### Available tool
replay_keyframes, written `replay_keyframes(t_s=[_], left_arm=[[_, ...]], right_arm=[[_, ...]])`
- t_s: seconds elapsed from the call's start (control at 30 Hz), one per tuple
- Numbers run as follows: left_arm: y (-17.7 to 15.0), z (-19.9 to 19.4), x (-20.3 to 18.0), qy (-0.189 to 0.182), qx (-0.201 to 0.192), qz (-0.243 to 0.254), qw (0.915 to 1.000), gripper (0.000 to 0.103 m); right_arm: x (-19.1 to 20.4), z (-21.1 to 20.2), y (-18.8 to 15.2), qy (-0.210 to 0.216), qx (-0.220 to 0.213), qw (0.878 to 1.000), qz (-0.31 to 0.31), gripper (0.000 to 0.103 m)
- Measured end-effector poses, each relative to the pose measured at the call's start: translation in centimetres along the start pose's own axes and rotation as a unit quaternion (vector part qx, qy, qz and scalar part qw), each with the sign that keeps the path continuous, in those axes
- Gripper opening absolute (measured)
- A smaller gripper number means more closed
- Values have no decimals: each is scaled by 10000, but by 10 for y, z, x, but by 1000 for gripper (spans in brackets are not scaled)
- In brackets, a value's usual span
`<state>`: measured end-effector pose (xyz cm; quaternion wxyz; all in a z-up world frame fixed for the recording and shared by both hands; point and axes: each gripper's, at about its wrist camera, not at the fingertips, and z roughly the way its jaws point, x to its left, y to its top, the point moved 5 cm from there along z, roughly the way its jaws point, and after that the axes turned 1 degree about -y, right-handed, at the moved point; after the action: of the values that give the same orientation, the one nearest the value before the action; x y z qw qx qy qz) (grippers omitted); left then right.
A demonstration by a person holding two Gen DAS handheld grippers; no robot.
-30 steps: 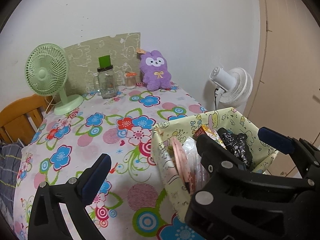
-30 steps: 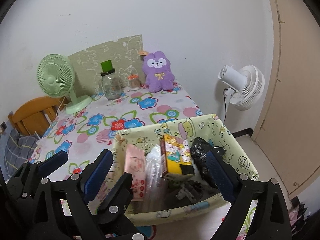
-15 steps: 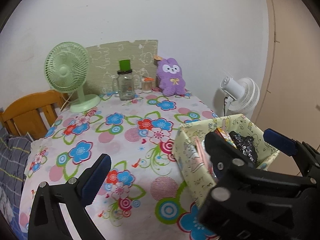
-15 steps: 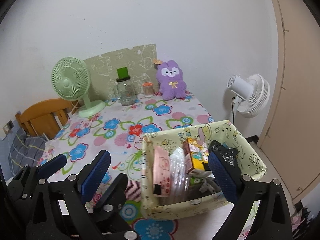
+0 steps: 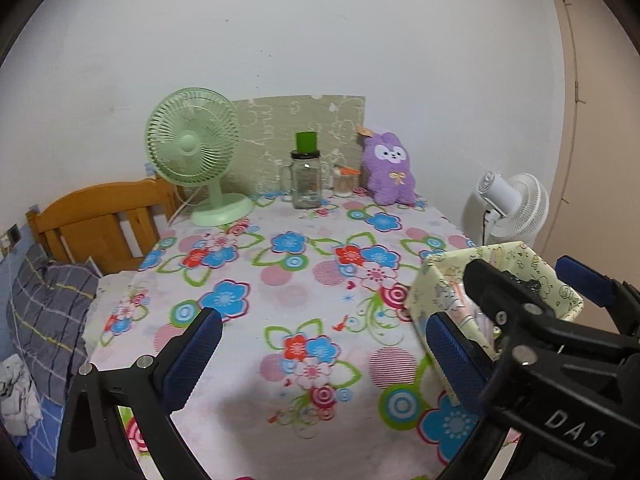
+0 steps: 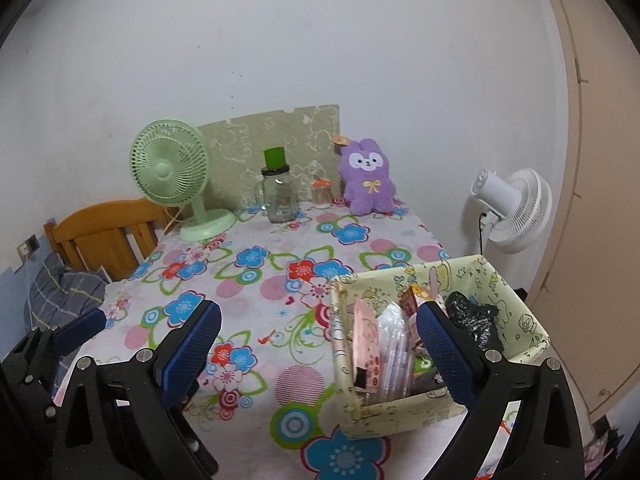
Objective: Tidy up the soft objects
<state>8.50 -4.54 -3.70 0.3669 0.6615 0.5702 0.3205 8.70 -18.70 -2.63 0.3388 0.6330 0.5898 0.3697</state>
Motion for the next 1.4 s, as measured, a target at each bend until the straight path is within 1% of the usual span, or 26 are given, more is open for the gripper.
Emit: replay_keyframes(t_s=[0.3, 0.5, 0.67, 1.4], left_arm=[[-2, -16, 28, 234, -141, -198, 9994, 103], [-6, -26, 42, 403, -215, -331, 9984, 103], [-6, -33, 48, 520, -303, -301, 9977, 103], [-6, -35, 57, 440, -271, -582, 9970, 103]], right_arm=[[13, -16, 3, 2, -252, 9996, -161, 99], [15, -19, 0, 67, -274, 9995, -147, 100], [14, -21, 0, 69, -279, 9995, -120, 100], [7, -24, 1, -21, -341, 9994, -91, 100]])
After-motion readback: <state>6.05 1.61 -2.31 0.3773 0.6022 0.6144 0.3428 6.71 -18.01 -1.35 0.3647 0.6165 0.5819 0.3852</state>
